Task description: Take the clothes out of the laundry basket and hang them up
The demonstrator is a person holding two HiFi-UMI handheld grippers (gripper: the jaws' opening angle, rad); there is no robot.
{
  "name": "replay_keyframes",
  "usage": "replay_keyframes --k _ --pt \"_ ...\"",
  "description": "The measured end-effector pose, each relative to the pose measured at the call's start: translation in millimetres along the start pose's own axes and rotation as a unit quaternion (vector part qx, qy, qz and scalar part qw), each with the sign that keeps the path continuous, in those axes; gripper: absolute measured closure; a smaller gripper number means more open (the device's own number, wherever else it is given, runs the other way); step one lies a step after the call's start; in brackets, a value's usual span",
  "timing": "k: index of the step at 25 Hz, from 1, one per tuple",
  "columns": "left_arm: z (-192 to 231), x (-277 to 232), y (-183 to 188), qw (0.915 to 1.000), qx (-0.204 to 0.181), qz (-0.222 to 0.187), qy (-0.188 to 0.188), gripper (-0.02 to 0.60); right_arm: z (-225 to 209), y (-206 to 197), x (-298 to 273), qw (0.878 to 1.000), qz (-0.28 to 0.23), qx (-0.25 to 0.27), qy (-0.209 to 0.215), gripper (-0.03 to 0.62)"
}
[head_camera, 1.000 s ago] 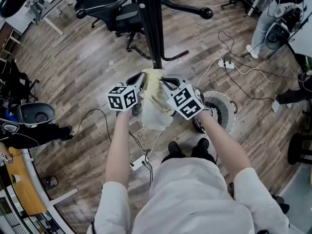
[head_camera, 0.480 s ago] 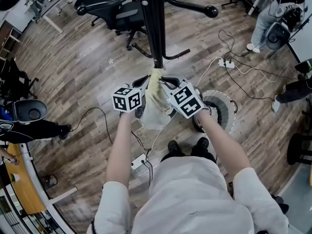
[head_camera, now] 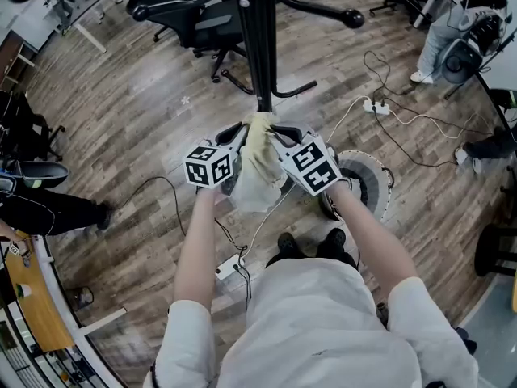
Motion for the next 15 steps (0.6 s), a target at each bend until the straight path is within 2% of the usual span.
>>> replay_keyframes --k 2,7,15 --pt "2 3 1 1.0 0.003 -0.003 0.002 0.548 -2 0 2 1.0 0.0 -0.002 -0.002 0.535" --pt "8 13 -1 0.9999 0.005 0.006 0.012 0.472 -8 -1 6 1.0 0.003 0.001 -0.011 0.511" --pt "7 33 -12 0.9995 0.011 0.0 0.028 0.472 -11 -12 21 1.0 -0.002 -0.003 -0.017 0.52"
Point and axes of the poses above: the fingertips, and each gripper's own axes: x backward along the fingers, z to its left, y out of its top, the point moved 8 cm from there along x, backward along the fingers, and after that the axes turned 9 degrees about z, right-handed, at the moved point
